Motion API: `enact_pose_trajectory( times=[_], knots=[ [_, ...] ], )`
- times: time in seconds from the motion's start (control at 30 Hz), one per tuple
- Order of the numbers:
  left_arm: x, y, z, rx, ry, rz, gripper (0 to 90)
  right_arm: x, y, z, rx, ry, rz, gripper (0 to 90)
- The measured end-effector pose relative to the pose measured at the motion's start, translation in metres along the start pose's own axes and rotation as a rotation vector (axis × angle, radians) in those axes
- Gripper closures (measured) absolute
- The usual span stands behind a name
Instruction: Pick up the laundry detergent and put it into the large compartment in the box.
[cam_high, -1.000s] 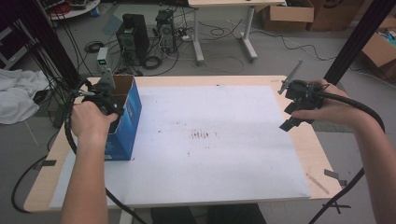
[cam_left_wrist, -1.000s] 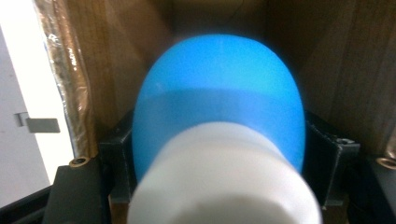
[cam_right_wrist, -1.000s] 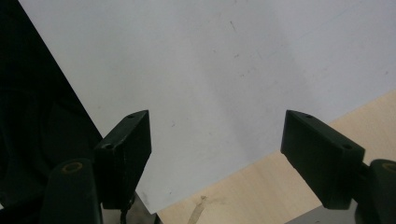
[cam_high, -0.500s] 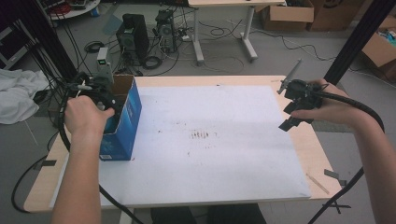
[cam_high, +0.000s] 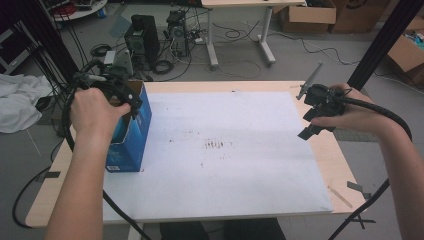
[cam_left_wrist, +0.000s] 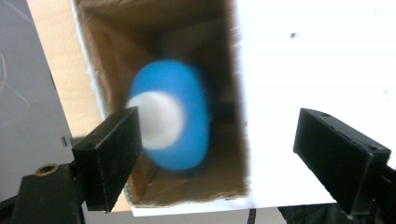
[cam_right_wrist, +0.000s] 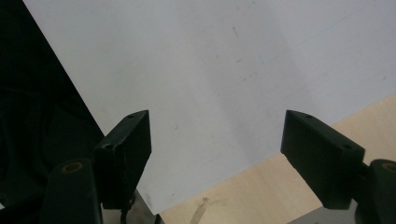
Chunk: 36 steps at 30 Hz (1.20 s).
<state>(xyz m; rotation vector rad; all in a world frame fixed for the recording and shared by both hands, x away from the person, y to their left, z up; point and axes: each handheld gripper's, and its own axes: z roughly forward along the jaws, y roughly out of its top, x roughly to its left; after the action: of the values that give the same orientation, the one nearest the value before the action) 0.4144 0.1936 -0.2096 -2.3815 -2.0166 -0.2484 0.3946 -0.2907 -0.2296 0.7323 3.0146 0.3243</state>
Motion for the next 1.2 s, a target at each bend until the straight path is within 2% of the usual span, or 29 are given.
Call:
enact_pose_trajectory(
  times=[0.3,0.53,0.73,1.07,1.2],
  knots=[
    [-0.045,0.011,-0.008,-0.049,-0.023,0.128,15.6,0.001,0.003,0.001,0.015,0.003,0.000,24.5],
    [-0.079,0.017,-0.004,-0.074,-0.055,0.216,15.5,0.002,0.007,0.001,0.019,0.003,-0.006,24.6],
    [-0.106,0.022,0.000,-0.076,-0.076,0.287,15.5,0.004,0.010,0.000,0.020,0.002,-0.010,24.6],
    [-0.139,0.029,0.010,-0.087,-0.104,0.362,15.3,0.004,0.013,0.001,0.029,0.004,-0.010,24.5],
    [-0.147,0.033,0.015,-0.084,-0.087,0.380,14.9,0.003,0.014,0.002,0.031,0.003,-0.011,24.5]
  ],
)
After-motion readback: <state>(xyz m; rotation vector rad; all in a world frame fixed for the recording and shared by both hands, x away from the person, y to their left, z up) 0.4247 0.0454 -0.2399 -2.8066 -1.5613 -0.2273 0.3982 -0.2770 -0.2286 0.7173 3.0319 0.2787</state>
